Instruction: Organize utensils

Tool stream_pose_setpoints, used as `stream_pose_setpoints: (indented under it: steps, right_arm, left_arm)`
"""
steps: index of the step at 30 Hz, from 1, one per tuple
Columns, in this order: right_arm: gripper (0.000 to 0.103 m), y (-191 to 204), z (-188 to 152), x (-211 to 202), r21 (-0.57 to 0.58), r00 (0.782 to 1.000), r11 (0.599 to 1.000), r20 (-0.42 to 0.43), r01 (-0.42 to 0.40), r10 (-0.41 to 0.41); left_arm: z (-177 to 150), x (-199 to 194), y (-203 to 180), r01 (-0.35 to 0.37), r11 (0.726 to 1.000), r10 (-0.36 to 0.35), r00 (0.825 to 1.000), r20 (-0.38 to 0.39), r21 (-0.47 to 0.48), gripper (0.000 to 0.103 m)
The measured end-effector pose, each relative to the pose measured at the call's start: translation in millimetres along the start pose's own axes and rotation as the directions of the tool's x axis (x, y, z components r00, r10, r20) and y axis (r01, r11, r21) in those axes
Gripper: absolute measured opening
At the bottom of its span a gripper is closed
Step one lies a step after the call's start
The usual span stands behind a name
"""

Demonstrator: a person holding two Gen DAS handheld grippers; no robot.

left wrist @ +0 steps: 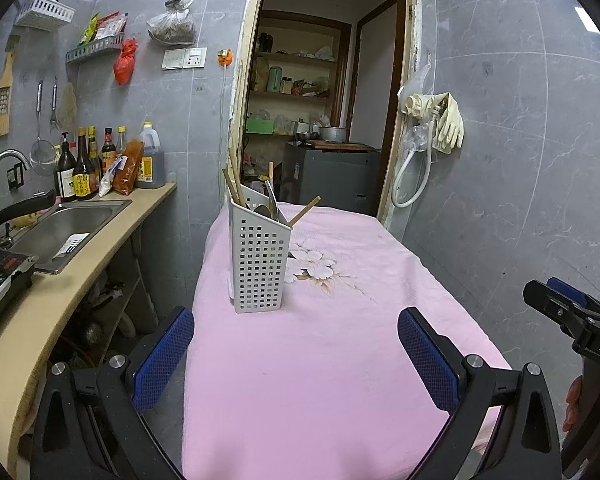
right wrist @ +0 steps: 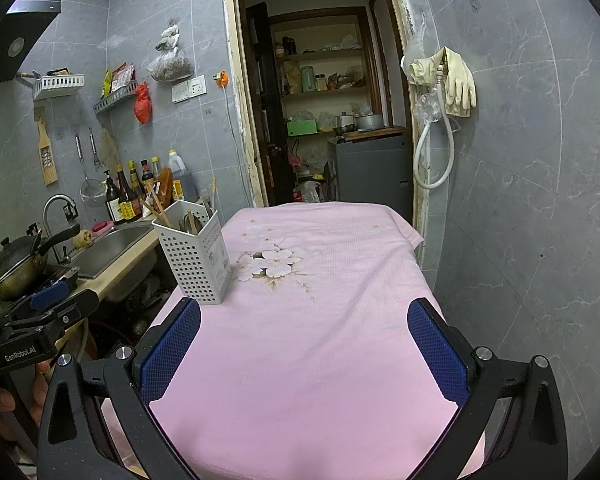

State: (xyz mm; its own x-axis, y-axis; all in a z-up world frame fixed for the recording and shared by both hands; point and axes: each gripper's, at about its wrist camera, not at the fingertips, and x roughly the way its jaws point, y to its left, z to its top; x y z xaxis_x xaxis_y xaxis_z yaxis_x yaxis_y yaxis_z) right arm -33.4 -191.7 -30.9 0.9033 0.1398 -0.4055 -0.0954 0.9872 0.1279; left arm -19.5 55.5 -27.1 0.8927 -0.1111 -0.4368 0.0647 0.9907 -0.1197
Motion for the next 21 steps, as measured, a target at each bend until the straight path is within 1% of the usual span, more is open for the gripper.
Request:
stream_pose_setpoints:
  steps: [21]
  right_arm:
    - [0.102, -1.5, -0.6, 6.0, 0.002, 1.0, 1.0, -0.009, 0.002, -0.002]
  left_arm:
    - [-1.4, 3.4, -0.6, 0.0, 1.0, 0.0, 1.0, -0.005, 0.0, 0.103]
